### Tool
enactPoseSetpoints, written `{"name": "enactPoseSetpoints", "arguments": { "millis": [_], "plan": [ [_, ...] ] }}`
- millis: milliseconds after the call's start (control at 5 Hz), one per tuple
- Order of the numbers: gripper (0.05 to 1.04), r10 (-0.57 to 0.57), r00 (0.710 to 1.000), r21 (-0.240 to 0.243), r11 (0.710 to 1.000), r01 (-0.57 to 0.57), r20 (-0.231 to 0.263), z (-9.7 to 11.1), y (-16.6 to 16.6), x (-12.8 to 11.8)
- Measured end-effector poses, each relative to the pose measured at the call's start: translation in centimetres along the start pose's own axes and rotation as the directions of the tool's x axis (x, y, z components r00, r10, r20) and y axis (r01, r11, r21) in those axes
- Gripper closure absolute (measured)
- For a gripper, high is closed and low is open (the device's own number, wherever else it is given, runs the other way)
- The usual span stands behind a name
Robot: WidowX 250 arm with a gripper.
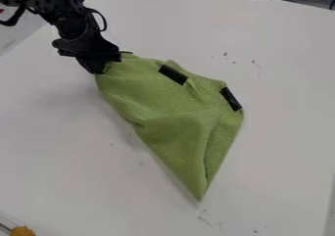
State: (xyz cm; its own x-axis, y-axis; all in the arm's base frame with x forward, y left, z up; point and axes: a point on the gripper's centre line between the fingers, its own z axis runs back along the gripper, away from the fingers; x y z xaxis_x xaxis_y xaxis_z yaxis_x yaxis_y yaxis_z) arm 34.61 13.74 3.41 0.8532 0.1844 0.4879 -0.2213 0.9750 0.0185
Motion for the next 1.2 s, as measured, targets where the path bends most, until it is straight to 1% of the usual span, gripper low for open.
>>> {"name": "enactPoseSetpoints", "arguments": {
  "millis": [200, 400, 600, 800, 1000, 1200],
  "plan": [
    [0.853, -0.024, 0.999, 0.028, 0.999, 0.025, -0.032, -0.1, 0.5, -0.5],
    [0.592, -0.075, 0.995, 0.068, 0.994, 0.080, -0.071, 0.3, 0.6, 0.1],
    [0.283, -0.105, 0.988, 0.102, 0.988, 0.117, -0.114, 0.6, 0.4, 0.3],
    [0.083, -0.152, 0.976, 0.127, 0.977, 0.172, -0.155, 1.6, 0.1, 1.1],
    [0.080, -0.234, 0.952, 0.101, 0.961, 0.257, -0.197, 2.7, -0.8, 2.6],
    [0.083, -0.296, 0.931, 0.049, 0.948, 0.313, -0.214, 3.4, -2.0, 4.0]
  ]
}}
